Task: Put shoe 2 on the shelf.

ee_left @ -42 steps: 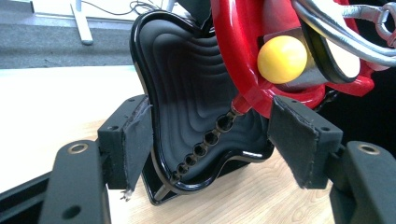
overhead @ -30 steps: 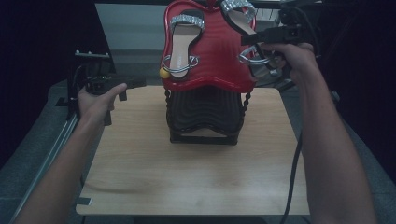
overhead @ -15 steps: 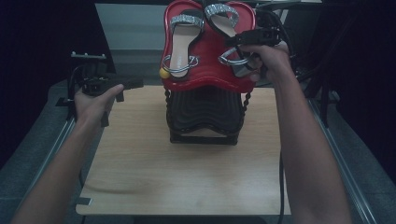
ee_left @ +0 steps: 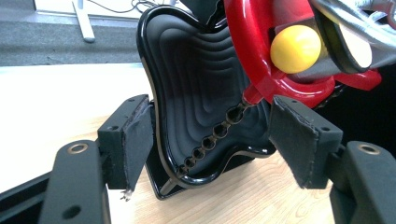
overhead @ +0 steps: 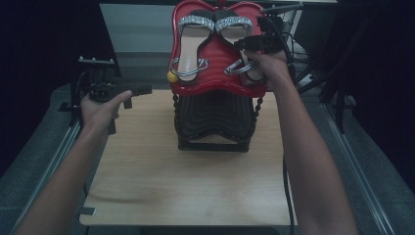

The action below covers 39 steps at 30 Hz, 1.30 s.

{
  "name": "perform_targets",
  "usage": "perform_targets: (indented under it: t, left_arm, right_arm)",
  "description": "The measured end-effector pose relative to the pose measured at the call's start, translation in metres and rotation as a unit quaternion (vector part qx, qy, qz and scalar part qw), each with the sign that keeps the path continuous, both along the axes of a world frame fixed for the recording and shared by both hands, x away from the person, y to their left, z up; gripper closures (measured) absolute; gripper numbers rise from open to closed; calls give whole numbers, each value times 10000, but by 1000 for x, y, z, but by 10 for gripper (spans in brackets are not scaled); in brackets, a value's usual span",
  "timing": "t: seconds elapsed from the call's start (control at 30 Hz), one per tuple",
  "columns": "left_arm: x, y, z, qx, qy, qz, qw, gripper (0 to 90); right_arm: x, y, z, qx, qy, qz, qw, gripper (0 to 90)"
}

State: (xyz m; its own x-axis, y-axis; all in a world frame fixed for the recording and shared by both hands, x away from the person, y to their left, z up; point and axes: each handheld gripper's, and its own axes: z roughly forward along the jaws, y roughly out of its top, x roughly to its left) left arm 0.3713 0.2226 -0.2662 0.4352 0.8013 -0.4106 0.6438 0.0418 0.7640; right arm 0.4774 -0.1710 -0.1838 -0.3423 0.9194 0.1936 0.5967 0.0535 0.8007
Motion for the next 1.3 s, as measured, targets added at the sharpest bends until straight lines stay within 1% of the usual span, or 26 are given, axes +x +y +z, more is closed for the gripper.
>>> perform_targets:
  t: [0.03,0.07,0.17,0.27,0.37,0.43,0.53,0.63,0.73,0.8,0.97,1.1,1.3]
  left_arm:
    - [0,0,-1,-2,1,-1,10000,308]
    - [0,0,-1,-3,3,-1,10000,307]
    - [-1,0,-2,9,0,-12,10000,306]
    - [-1,0,-3,7,18,-14,10000,306]
    - [-1,1,-3,12,1,-4,10000,306]
    - [-1,1,-3,11,1,7,10000,306]
    - [-1,-1,-4,7,7,3,10000,306]
    - [-1,-3,-4,32,-1,-13,10000,306]
    - [-2,-4,-4,46,0,-22,10000,306]
    - [-2,-5,-3,43,0,-11,10000,306]
    - [-2,-5,-3,52,-13,4,10000,306]
    - [-2,-6,-3,61,-11,-15,10000,306]
    - [-4,-5,-3,45,-15,-6,10000,306]
  right_arm:
    - [-1,1,1,-88,-19,-18,10000,385]
    - [-2,1,1,-92,11,-32,10000,393]
    - [-3,-1,-1,-39,-6,-35,10000,390]
    - [-3,-4,-4,72,-2,15,10000,336]
    - [-4,-12,-3,323,-135,87,9993,289]
    - [-6,-16,-1,398,-205,115,9989,278]
    - [-8,-20,0,420,-252,192,9986,274]
    - [-10,-24,-1,574,-270,321,9975,274]
    - [-12,-29,-2,700,-290,386,9964,274]
    - [-13,-32,-2,735,-295,426,9960,274]
    - [-15,-32,-3,652,-239,532,9962,272]
    - [-14,-23,-4,431,-212,608,9970,262]
    - [-13,-18,-5,439,-218,603,9970,262]
